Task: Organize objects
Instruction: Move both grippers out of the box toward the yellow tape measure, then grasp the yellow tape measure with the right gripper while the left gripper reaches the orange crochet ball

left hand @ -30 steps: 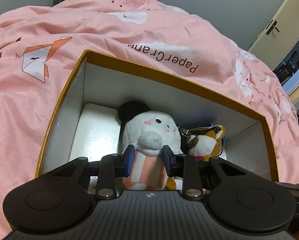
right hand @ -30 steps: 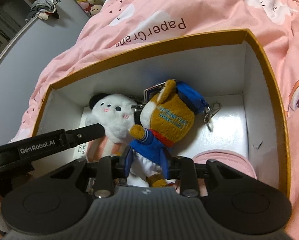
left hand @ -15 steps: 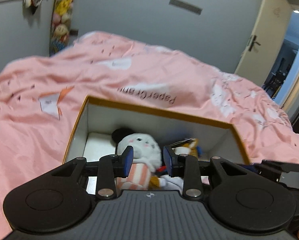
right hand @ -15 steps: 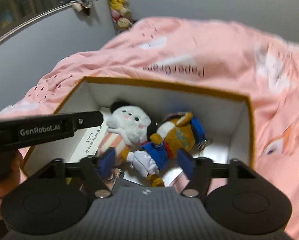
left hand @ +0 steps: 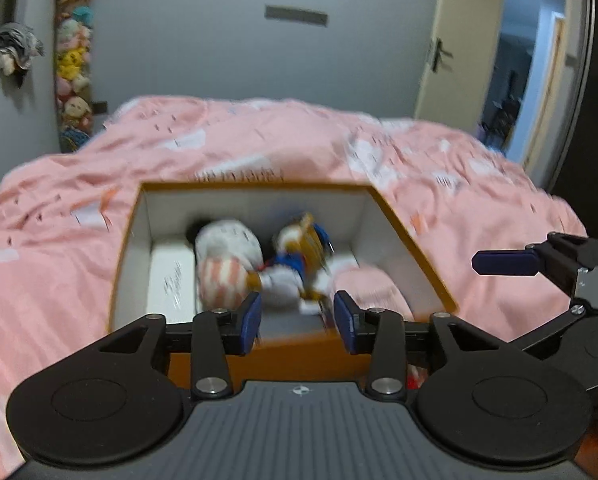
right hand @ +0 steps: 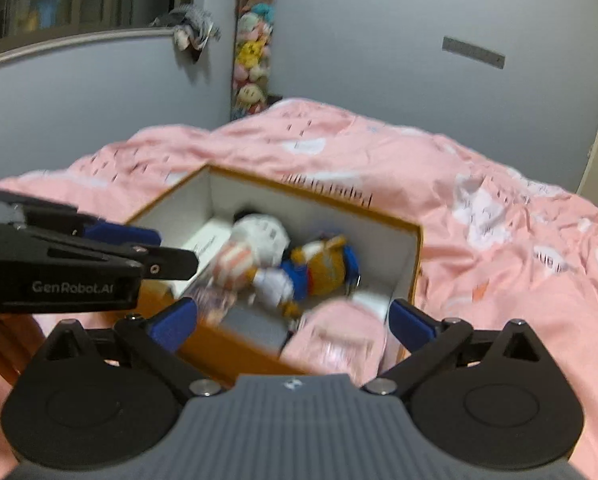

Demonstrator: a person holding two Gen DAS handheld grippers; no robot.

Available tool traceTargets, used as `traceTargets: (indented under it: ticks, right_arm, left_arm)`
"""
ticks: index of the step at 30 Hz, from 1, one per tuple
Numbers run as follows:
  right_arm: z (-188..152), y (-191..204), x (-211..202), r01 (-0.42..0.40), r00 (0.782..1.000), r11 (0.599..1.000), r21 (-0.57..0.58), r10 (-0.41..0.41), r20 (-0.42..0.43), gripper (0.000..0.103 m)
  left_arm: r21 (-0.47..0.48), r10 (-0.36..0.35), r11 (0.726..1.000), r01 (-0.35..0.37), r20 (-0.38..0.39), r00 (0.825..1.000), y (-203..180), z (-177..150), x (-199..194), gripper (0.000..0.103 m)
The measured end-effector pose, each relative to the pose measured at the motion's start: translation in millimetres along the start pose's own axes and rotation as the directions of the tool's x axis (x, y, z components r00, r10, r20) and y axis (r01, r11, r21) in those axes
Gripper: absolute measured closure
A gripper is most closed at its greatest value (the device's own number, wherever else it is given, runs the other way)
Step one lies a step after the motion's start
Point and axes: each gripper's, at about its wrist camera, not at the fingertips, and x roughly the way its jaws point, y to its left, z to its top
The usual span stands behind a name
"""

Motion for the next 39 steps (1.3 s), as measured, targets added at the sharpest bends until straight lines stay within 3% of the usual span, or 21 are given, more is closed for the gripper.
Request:
traceTargets:
  ticks: [6,13,18,23,28,30,33,39]
  right_arm:
    - [-38.6,-4.9,0.9,-0.03,0.986,0.998,0.06,0.04,-0.162,0.001]
    - [-78.9,-11.9,23.1,-0.024,0.933,0.988,0.153,0.077,-0.351,0.002]
    - [-90.9,-10.3,40.9,-0.013,0.897,0.987,0.163,0.083,-0.434,0.006]
    - [-100.6,-5.6,56.0,-0.015,0.863,0.987,0.158,0.093,-0.497,0.025]
    - [-110.4,-5.7,69.8,-0.015,0.834,0.984,0.177,0.11,-0.54,0.031]
    - [-111.2,-4.3,71.1,-0.018,0.832,0.985,0.173,0.111,-0.544,0.034]
    - [-110.3,3.6,65.0,-0.033,0.838,0.989,0.145,0.106,-0.535,0.048]
    - [-111.5,16.6,60.7,-0.059,0.844,0.995,0.084,0.095,-0.528,0.048]
  left_arm:
    - [0.076,-0.009,0.997,0.023,-0.179,0.984,-18.0,-30.5,16.5,0.055]
    - [0.104,0.018,0.994,0.019,-0.347,0.938,-25.3,-63.2,35.5,0.055]
    - [0.103,0.018,0.994,0.022,-0.374,0.927,-24.9,-68.3,40.5,0.055]
    - [0.109,0.029,0.994,0.017,-0.404,0.914,-25.2,-73.1,46.5,0.055]
    - [0.101,0.026,0.995,0.019,-0.424,0.905,-22.8,-74.7,49.5,0.055]
    - [0.093,0.022,0.995,0.02,-0.43,0.903,-21.3,-74.7,50.5,0.055]
    - [0.083,0.021,0.996,0.017,-0.437,0.899,-19.0,-74.5,51.5,0.055]
    - [0.074,0.028,0.997,0.004,-0.436,0.9,-16.8,-74.1,51.5,0.055]
